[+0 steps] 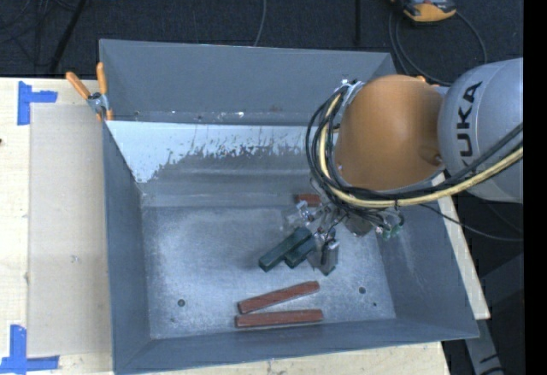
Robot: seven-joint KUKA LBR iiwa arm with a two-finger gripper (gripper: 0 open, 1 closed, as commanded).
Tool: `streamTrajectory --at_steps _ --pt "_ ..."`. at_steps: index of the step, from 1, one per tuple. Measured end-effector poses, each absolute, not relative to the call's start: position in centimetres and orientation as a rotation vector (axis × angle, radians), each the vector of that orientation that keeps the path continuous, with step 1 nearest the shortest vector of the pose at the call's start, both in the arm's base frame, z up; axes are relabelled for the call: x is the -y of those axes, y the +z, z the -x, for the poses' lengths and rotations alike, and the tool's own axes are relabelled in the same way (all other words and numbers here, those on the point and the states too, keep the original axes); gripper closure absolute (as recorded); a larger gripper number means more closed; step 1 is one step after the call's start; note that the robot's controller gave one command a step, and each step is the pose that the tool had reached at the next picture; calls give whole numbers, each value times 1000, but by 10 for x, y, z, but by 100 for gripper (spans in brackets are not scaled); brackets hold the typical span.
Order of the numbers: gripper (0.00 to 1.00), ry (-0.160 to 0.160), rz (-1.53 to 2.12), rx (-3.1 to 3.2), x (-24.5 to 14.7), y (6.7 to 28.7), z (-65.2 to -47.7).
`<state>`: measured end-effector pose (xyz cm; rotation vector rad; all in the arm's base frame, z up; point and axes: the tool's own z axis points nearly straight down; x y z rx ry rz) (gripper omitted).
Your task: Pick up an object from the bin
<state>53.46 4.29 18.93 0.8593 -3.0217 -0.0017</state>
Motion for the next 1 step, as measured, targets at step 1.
streamTrajectory --at_steps 1 --pt "100 -1 -1514 2756 -50 297 -516"
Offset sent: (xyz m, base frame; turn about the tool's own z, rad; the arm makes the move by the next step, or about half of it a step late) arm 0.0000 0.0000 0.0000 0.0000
